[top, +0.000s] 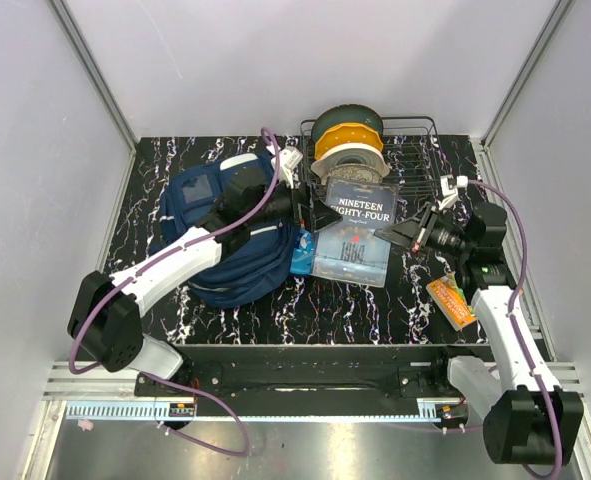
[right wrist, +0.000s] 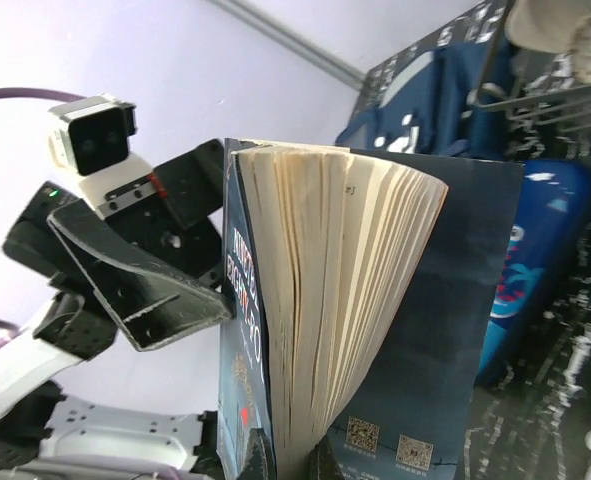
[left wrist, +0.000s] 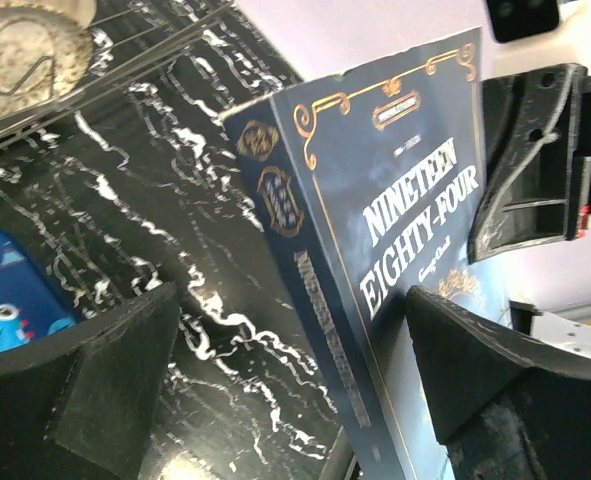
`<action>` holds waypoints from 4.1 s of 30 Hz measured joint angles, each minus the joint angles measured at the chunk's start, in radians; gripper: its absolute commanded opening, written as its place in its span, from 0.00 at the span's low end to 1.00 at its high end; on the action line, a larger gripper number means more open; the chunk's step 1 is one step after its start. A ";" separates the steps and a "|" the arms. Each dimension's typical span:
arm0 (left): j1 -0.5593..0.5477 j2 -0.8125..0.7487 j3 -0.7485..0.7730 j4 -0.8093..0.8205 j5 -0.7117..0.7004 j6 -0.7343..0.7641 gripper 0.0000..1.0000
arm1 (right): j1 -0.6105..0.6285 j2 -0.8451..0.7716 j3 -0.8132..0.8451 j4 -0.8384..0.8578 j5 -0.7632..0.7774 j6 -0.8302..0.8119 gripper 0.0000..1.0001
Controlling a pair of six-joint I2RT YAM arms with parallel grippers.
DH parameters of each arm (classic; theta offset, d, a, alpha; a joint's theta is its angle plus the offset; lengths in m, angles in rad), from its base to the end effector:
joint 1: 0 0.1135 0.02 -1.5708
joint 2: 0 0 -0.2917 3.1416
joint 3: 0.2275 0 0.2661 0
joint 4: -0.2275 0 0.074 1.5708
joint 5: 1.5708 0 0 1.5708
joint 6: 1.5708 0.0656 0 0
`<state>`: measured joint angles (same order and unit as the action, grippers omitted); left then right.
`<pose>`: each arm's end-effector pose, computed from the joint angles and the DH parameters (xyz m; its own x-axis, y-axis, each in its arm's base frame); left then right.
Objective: Pack the student bag
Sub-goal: Pick up the book from the center of the board.
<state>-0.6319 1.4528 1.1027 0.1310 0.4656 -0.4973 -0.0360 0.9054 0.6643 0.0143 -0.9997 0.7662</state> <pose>0.2886 -0.2478 0.3418 -0.5746 -0.1076 -0.8113 0.6910 0.4674 -0.5514 0.2145 0.0475 0.3147 -0.7165 0.4009 -0.5709 -0.4205 0.4049 0.8120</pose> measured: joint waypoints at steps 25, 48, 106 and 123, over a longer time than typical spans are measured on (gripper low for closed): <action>0.018 -0.052 0.002 0.095 0.138 -0.077 0.00 | 0.184 0.243 0.214 -0.065 -0.104 -0.198 0.02; 0.241 -0.569 -0.212 -0.189 -0.465 -0.101 0.00 | 0.444 0.271 0.031 0.156 0.380 0.208 1.00; 0.277 -0.657 -0.459 0.116 -0.435 -0.412 0.00 | 0.745 0.794 0.020 1.165 0.574 0.718 0.58; 0.287 -0.677 -0.471 0.102 -0.484 -0.462 0.00 | 0.742 0.786 0.032 1.202 0.564 0.672 0.55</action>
<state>-0.3450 0.7757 0.6319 0.2329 -0.0181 -0.9596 0.7059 1.6917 0.6968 1.2160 -0.4358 1.4384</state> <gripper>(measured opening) 0.246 0.463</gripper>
